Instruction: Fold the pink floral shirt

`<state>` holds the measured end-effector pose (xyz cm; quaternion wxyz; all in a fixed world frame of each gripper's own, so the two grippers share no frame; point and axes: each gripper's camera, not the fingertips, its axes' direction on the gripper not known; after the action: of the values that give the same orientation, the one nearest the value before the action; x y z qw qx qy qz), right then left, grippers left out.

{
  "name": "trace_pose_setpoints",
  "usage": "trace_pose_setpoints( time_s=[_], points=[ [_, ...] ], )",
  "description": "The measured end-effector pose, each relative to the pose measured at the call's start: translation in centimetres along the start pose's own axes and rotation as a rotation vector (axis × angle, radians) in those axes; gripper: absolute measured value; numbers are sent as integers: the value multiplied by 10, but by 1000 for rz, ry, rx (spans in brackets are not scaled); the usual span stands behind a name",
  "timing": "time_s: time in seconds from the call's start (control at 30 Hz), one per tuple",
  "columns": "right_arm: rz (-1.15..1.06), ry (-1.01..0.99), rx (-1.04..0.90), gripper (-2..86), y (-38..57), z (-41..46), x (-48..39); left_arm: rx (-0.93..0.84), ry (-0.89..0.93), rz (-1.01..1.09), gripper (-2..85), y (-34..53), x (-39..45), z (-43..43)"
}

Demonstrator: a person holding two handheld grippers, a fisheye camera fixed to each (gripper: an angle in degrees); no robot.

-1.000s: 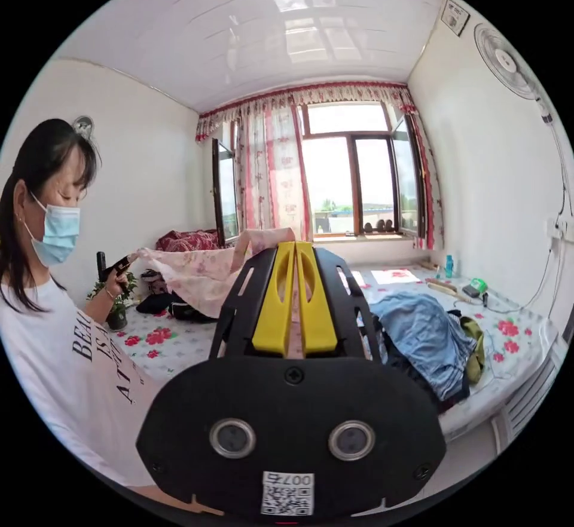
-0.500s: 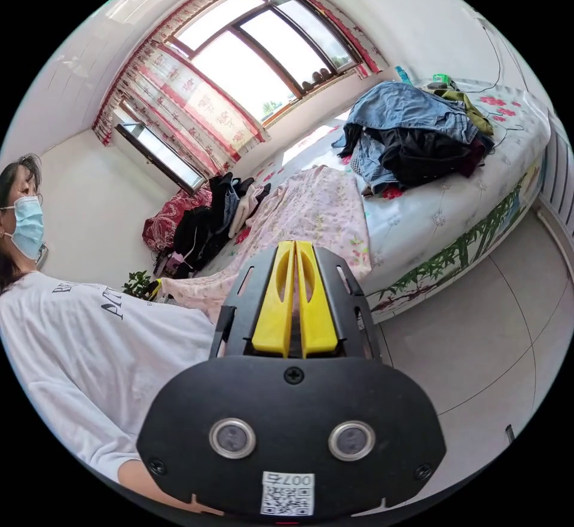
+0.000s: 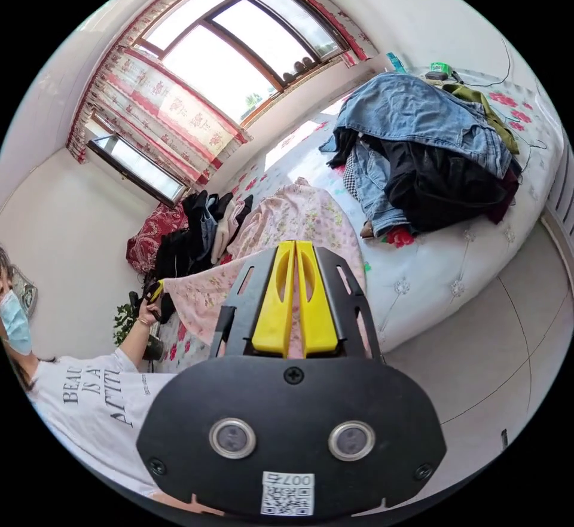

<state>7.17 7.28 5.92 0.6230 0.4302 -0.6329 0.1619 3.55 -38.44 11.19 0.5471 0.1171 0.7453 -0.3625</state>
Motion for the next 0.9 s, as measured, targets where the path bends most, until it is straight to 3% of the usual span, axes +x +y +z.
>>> trace_pose_setpoints(
  time_s=[0.1, 0.23, 0.43, 0.7, 0.9],
  points=[
    [125, 48, 81, 8, -49, 50, 28, 0, 6, -176, 14, -34, -18, 52],
    [231, 137, 44, 23, -61, 110, 79, -79, -243, -244, 56, -31, -37, 93],
    [163, 150, -210, 42, 30, 152, 126, -319, -365, -117, 84, 34, -48, 110],
    [110, 215, -377, 57, 120, 175, 116, -460, -529, 14, 95, 105, -32, 113],
    [181, 221, -563, 11, 127, 214, 109, -495, -695, 99, 3, 111, -22, 133]
  ],
)
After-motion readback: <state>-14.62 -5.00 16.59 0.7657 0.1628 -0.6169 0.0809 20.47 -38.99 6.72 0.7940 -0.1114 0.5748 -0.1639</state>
